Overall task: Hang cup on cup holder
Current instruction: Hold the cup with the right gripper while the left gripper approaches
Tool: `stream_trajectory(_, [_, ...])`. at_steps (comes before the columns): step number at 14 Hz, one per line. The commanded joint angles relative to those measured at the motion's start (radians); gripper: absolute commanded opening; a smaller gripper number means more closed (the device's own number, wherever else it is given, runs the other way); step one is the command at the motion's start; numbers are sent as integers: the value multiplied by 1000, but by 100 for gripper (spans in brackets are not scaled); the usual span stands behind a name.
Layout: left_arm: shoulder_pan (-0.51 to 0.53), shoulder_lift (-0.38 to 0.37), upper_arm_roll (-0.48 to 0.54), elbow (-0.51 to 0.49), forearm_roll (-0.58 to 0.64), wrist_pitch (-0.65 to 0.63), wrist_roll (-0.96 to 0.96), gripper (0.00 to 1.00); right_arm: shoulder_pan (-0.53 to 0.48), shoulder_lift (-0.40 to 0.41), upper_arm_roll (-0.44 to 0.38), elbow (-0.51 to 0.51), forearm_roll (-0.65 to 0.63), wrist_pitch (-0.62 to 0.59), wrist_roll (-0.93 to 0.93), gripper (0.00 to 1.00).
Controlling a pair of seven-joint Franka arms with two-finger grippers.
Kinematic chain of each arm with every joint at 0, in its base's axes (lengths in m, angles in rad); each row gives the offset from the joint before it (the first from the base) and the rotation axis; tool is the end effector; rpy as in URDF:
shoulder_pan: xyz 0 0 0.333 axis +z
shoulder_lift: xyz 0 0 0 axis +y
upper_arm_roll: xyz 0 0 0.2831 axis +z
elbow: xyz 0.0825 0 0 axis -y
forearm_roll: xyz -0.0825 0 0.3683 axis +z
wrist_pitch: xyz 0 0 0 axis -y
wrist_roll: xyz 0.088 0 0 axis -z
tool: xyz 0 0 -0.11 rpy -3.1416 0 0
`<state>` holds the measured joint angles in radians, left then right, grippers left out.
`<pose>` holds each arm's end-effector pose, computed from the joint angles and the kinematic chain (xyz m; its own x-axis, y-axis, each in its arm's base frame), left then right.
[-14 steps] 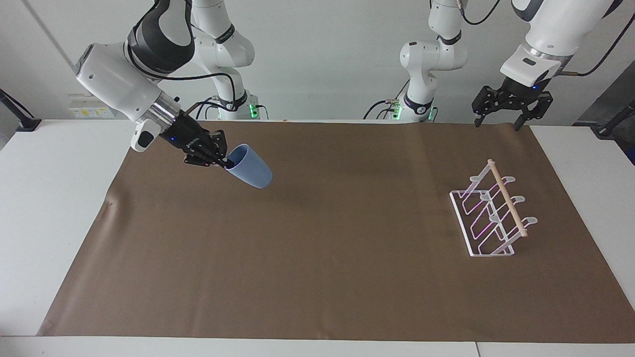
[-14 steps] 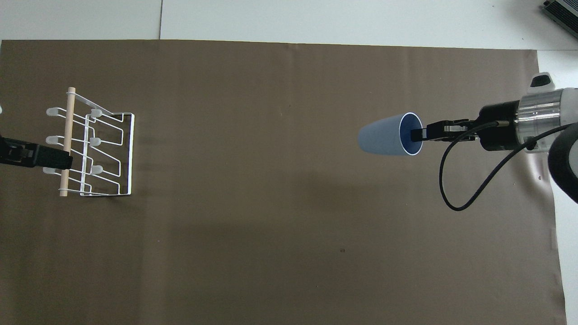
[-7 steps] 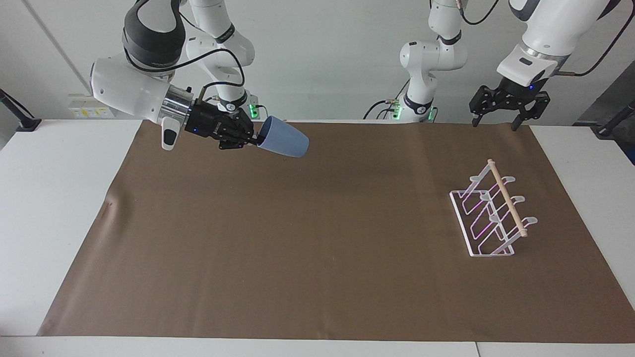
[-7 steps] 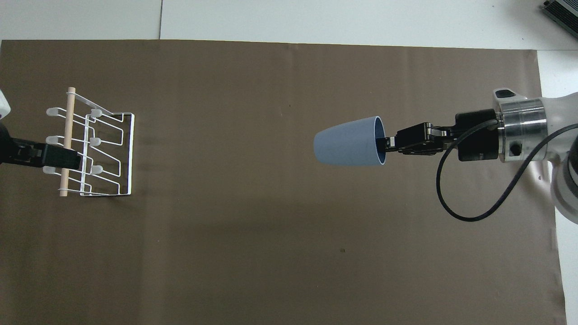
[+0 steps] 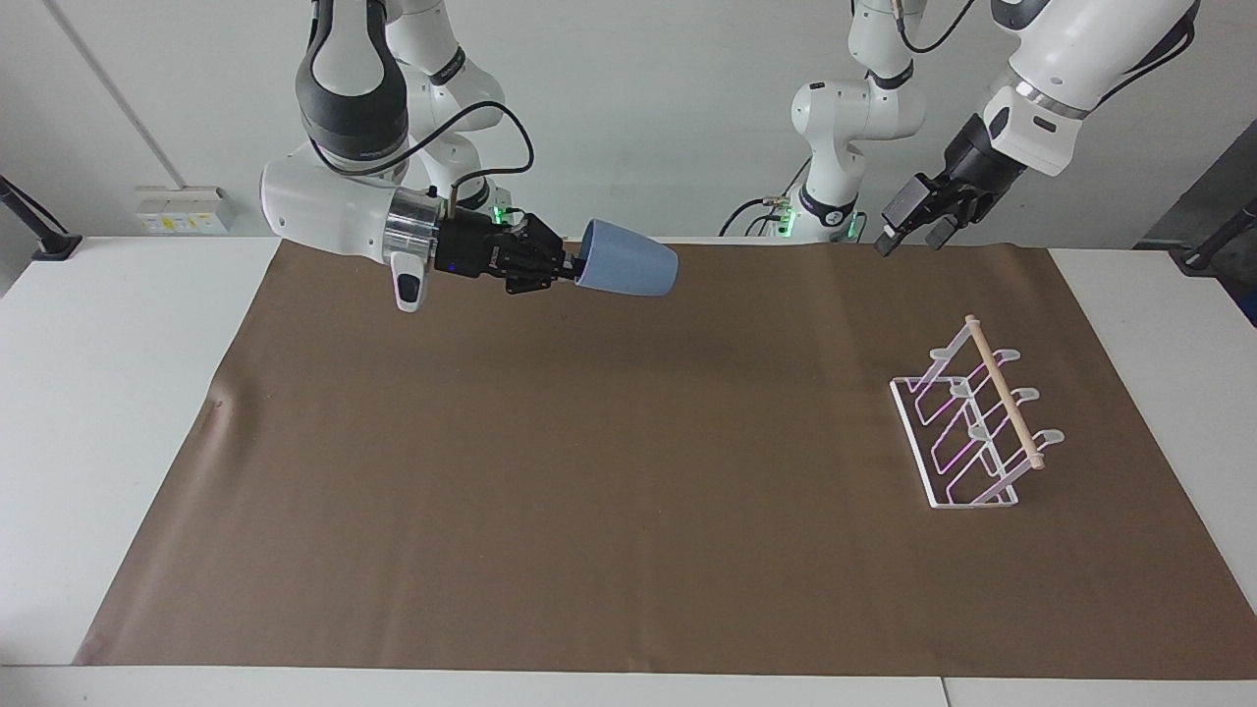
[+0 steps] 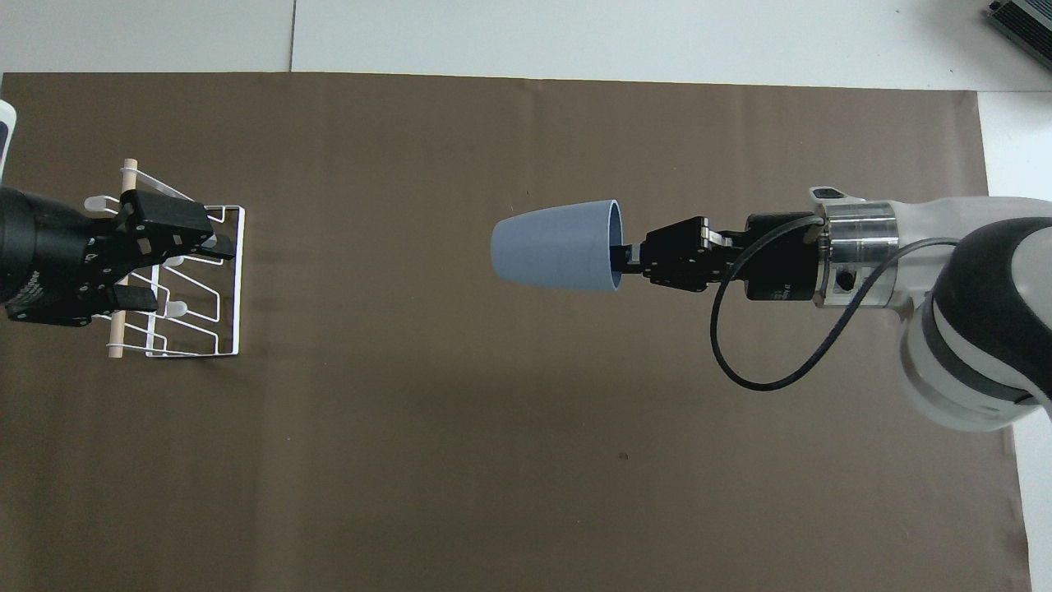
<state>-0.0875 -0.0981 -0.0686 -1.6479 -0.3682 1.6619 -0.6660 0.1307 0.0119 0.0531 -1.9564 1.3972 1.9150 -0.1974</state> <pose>0.5083 -0.1188 0.6200 0.8702 0.4738 -0.1353 0.4898 -0.8014 0.3434 0.5403 0.1743 0.4904 0.9854 -0.1138 -0.1267 -0.1531 -0.2664 -0.9516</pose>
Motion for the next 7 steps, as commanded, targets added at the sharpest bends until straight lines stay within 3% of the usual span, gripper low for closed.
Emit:
stream_trajectory(1, [-35,-2,10,-16,-102,62,-214,100,49,-4,1,-12,49,65,32,0])
stream_trajectory(7, [-101,18,-13,-3,-251,199,-698,100,96,9,1,-12,94,65,102,0])
